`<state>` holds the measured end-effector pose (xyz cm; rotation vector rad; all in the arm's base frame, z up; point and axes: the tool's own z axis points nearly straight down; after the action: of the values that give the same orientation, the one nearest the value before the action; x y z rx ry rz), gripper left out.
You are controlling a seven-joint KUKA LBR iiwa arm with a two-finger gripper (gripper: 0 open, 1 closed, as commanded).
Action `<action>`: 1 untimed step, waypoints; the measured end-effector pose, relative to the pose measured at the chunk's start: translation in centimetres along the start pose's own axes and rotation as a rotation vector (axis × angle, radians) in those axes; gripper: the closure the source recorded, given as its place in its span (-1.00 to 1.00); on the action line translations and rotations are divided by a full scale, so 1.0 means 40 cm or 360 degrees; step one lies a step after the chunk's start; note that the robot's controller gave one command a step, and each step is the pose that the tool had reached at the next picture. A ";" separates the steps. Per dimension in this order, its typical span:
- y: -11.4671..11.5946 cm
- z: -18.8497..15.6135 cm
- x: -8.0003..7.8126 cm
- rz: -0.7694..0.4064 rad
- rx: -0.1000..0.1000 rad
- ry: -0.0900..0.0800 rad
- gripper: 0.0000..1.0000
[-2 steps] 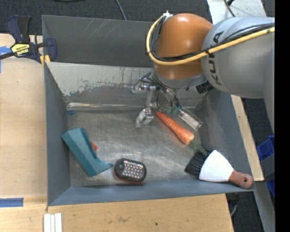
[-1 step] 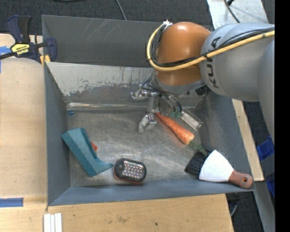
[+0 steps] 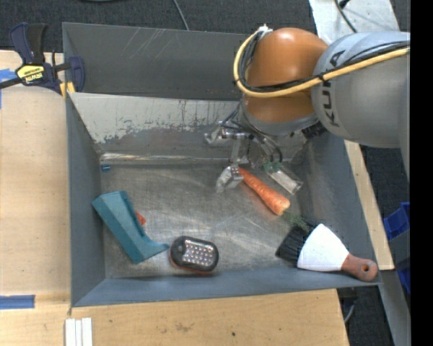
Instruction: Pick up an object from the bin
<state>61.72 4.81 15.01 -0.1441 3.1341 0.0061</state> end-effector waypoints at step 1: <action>-0.172 -0.008 0.013 -0.0062 0.0006 -0.0002 -1.00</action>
Offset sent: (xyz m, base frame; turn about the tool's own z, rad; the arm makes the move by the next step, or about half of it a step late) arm -0.0121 -0.0739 -0.0168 -0.1233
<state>61.83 -2.09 15.29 -0.2047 3.1295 -0.0001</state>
